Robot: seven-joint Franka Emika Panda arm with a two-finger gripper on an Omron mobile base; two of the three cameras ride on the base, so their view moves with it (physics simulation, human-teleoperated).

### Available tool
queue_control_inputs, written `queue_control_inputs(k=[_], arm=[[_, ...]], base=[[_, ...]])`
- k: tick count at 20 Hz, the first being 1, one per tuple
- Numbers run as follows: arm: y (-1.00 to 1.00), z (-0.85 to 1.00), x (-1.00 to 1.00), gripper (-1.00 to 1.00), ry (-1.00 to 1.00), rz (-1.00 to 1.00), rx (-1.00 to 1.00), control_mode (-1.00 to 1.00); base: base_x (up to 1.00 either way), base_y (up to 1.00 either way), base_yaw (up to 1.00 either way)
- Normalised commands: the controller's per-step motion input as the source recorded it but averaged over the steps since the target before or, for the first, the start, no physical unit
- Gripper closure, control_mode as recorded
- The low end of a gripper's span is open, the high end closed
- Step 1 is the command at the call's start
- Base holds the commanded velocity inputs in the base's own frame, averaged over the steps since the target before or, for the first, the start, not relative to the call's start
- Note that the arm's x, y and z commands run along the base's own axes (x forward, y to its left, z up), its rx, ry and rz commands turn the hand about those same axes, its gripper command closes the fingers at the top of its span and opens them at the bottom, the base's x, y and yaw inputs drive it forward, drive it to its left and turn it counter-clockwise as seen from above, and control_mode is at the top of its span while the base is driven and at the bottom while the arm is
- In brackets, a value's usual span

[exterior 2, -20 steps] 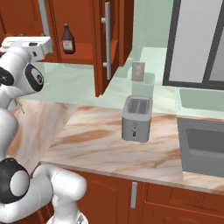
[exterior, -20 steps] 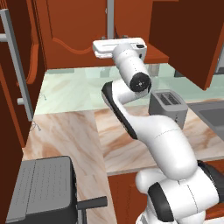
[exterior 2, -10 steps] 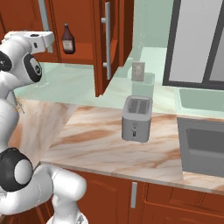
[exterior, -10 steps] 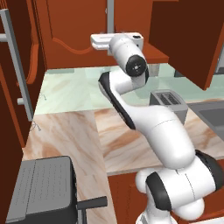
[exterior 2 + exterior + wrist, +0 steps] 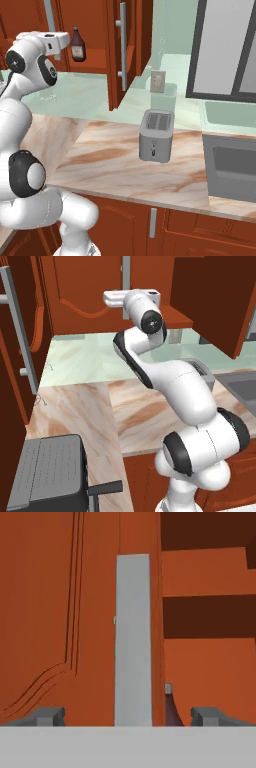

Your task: The dining table condiment station is running low on ketchup. Refill the condiment station by opening the cabinet and taking the ketchup from the cabinet and placing it on the dining table.

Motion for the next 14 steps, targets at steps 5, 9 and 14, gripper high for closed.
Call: queue_control_inputs(k=[5,9,14], arm=[[0.02,-0.03,0.65,-1.0,0.01,-0.02,0.0,-1.0],[0.08,-0.01,0.55,-1.0,0.0,-0.03,0.0,-1.0],[0.1,-0.06,0.43,1.0,0.03,-0.04,0.0,-1.0]], base=[[0.0,0.0,0.0],[0.0,0.0,0.0],[0.0,0.0,0.0]])
